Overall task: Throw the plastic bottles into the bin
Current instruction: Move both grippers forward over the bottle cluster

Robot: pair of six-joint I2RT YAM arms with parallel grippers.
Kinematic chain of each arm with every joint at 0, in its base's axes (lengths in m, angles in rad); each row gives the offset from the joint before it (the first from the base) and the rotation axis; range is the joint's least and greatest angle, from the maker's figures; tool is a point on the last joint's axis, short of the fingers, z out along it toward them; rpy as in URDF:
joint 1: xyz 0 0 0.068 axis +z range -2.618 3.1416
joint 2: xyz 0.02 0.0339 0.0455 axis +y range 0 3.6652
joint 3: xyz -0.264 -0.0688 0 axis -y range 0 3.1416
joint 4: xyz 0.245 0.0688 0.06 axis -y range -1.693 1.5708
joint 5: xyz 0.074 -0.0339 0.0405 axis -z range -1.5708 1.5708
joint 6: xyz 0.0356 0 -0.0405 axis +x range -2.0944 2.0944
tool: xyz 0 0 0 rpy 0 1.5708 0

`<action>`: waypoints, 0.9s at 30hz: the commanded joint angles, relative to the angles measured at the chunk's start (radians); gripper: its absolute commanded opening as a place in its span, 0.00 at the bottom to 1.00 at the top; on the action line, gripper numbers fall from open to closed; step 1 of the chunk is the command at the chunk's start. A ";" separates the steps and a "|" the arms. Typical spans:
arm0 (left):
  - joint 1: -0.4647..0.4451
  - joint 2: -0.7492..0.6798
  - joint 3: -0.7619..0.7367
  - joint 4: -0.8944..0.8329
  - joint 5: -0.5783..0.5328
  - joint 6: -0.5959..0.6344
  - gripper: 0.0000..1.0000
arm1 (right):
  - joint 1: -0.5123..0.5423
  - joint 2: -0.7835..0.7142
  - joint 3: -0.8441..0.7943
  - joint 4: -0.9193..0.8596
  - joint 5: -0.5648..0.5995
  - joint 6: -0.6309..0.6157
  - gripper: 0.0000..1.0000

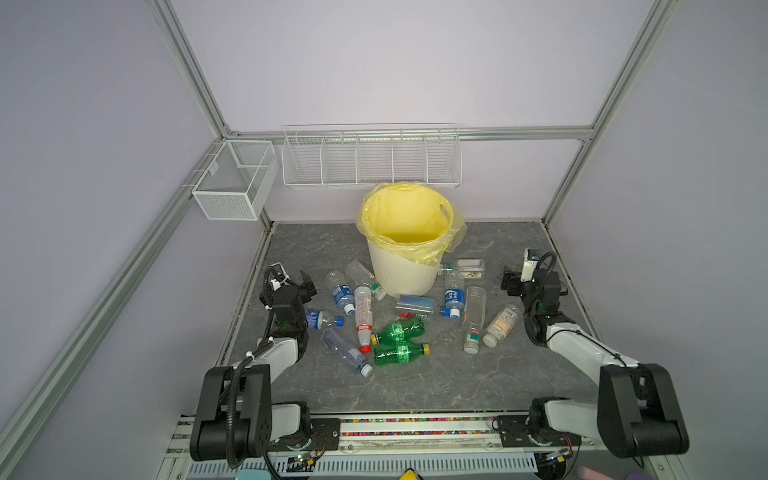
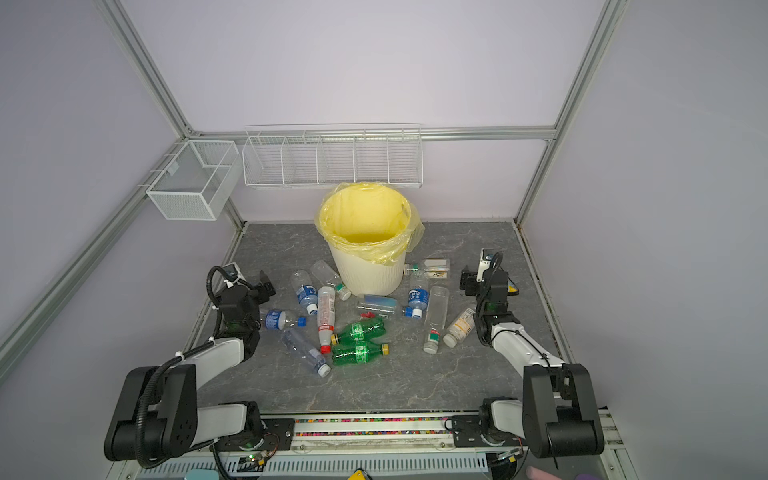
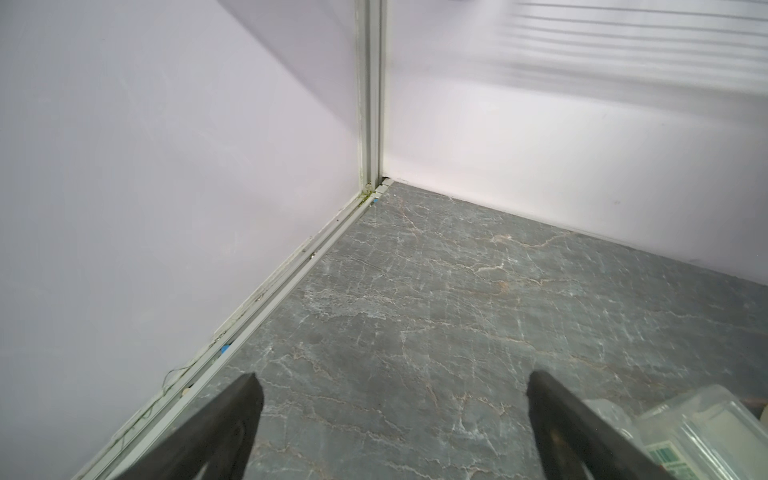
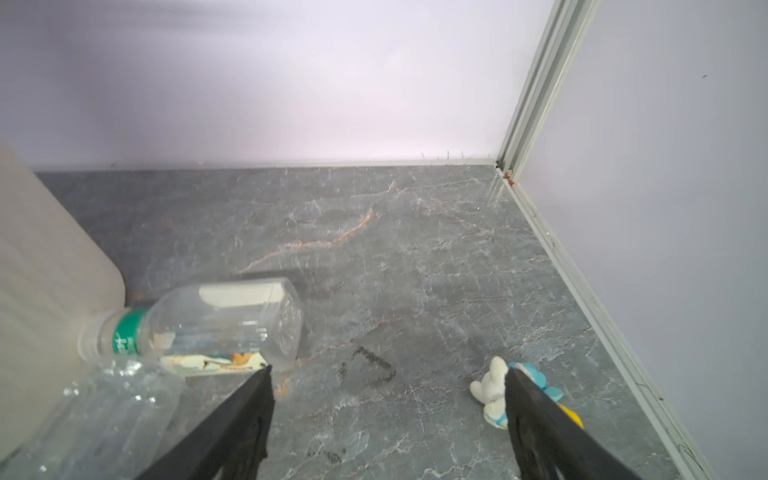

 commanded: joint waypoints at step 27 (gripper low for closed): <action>-0.058 -0.306 0.198 -0.713 0.287 -0.419 0.99 | 0.008 -0.068 0.233 -0.909 -0.096 0.398 0.88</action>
